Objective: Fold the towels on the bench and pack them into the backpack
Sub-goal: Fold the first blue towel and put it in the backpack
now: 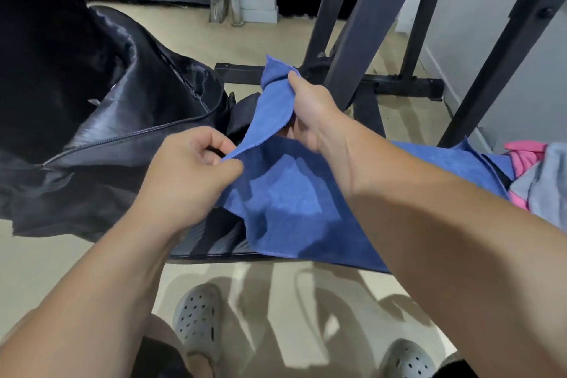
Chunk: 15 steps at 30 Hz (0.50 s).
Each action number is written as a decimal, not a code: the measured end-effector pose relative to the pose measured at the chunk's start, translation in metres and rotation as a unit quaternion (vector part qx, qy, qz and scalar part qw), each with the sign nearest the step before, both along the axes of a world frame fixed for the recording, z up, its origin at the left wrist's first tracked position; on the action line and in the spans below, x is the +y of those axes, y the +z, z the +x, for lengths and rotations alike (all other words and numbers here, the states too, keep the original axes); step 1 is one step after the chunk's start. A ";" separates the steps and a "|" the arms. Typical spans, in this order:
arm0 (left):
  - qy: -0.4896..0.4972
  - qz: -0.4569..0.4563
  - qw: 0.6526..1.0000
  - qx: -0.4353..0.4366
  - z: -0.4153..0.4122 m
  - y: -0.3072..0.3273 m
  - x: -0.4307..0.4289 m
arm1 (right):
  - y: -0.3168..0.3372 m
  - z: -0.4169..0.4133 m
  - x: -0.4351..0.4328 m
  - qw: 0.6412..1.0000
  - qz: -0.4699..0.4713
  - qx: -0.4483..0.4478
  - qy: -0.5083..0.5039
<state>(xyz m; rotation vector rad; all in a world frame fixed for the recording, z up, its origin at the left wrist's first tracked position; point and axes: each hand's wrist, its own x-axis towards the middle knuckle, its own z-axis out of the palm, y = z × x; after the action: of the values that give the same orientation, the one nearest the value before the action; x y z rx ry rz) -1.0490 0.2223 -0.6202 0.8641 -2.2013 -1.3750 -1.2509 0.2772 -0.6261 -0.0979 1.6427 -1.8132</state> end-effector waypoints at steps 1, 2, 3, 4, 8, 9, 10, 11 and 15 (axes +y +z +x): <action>-0.015 0.007 1.000 0.006 -0.005 -0.001 0.009 | 0.001 -0.007 0.010 1.000 0.008 0.012 -0.004; -0.030 0.010 0.999 0.006 -0.011 -0.003 0.018 | 0.001 -0.015 0.021 0.999 0.020 0.024 -0.012; -0.046 0.014 0.999 0.004 -0.018 -0.006 0.028 | 0.000 -0.023 0.033 0.999 0.031 0.032 -0.024; -0.065 0.021 0.998 -0.002 -0.026 -0.009 0.038 | -0.004 -0.031 0.045 0.998 0.038 0.034 -0.037; -0.146 0.001 0.988 -0.042 -0.056 -0.028 0.078 | -0.027 -0.058 0.097 0.993 0.077 0.022 -0.086; -0.169 -0.031 0.984 -0.050 -0.062 -0.034 0.089 | -0.036 -0.061 0.110 0.991 0.091 0.017 -0.097; -0.192 -0.058 0.978 -0.060 -0.067 -0.039 0.099 | -0.046 -0.064 0.122 0.989 0.105 0.019 -0.107; -0.216 -0.083 0.970 -0.077 -0.070 -0.044 0.107 | -0.057 -0.067 0.131 0.986 0.118 0.030 -0.115; -0.290 -0.226 0.914 -0.173 -0.083 -0.064 0.125 | -0.083 -0.065 0.158 0.981 0.132 0.051 -0.130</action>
<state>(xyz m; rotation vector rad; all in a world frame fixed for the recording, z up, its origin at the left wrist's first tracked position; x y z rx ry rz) -1.1319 0.3469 -0.6843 0.2995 -3.0524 -0.8838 -1.3162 0.4352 -0.7091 0.1504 2.0327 -1.7814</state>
